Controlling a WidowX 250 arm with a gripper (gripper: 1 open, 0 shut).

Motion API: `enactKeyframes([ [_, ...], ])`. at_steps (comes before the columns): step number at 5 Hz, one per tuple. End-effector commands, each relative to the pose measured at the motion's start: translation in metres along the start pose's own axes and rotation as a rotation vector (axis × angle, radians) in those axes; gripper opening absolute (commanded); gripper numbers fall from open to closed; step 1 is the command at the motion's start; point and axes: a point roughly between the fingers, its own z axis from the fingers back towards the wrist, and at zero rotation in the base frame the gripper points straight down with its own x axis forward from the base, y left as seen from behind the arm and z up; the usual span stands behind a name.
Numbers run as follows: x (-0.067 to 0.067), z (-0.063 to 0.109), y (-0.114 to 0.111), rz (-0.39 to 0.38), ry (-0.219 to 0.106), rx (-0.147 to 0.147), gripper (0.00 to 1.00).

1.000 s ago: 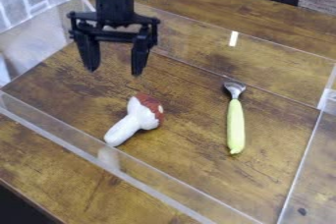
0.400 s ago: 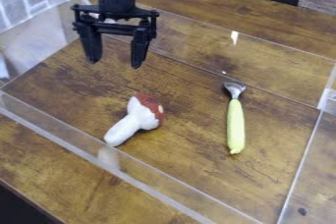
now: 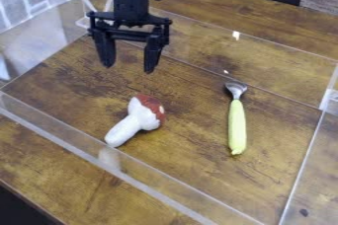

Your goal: Remove the mushroom from the silver pot and put it on the table

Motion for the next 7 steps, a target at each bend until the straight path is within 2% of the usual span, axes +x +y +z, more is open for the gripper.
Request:
enactKeyframes([
  [1,-0.005,0.024,-0.009,0.041,-0.062,-0.009,1.0],
  [2,-0.014,0.029,-0.014,0.096,-0.067,-0.011,1.0],
  [4,-0.031,0.035,-0.023,0.07,-0.1,-0.025,1.0],
  [7,-0.016,0.046,0.009,0.15,-0.128,-0.021,1.0],
])
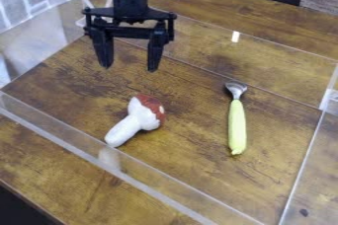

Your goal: Remove the mushroom from the silver pot and put it on the table

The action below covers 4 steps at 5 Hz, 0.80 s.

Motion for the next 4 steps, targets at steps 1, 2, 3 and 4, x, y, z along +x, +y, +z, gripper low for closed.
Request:
enactKeyframes([
  [1,0.009,0.03,0.011,-0.049,-0.087,-0.021,1.0],
  [2,0.013,0.028,0.014,-0.107,-0.087,-0.013,1.0],
  [3,0.01,0.022,0.015,-0.137,-0.076,-0.004,1.0],
  [4,0.005,0.015,0.015,-0.168,-0.062,0.004,1.0],
])
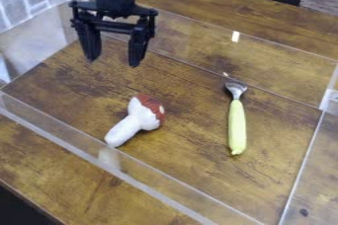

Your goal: Remove the mushroom from the silver pot and put it on the table

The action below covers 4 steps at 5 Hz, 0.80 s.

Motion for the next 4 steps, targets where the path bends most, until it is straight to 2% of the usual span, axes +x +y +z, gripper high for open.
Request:
enactKeyframes([
  [1,0.007,0.027,0.013,0.033,-0.063,-0.002,1.0],
  [2,0.014,0.035,0.023,0.056,-0.069,-0.001,1.0],
  [4,0.002,0.014,0.008,0.216,-0.061,-0.013,1.0],
])
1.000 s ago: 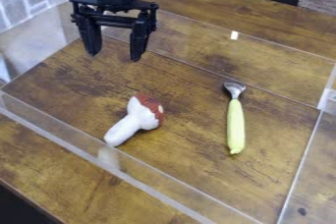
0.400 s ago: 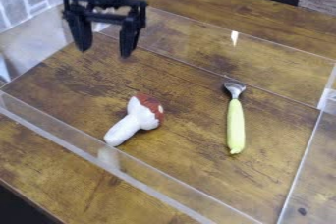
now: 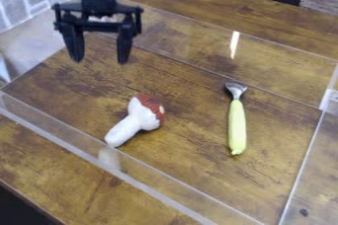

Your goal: Remove the mushroom from the silver pot and put it on the table

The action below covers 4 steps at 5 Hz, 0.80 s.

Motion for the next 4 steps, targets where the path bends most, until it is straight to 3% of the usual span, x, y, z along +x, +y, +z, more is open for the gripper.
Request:
enactKeyframes([
  [1,-0.002,0.021,-0.013,0.009,-0.055,-0.011,1.0],
  [2,-0.001,0.026,-0.02,-0.027,-0.052,-0.006,1.0],
  [4,-0.015,0.01,-0.052,-0.044,-0.051,-0.007,1.0],
])
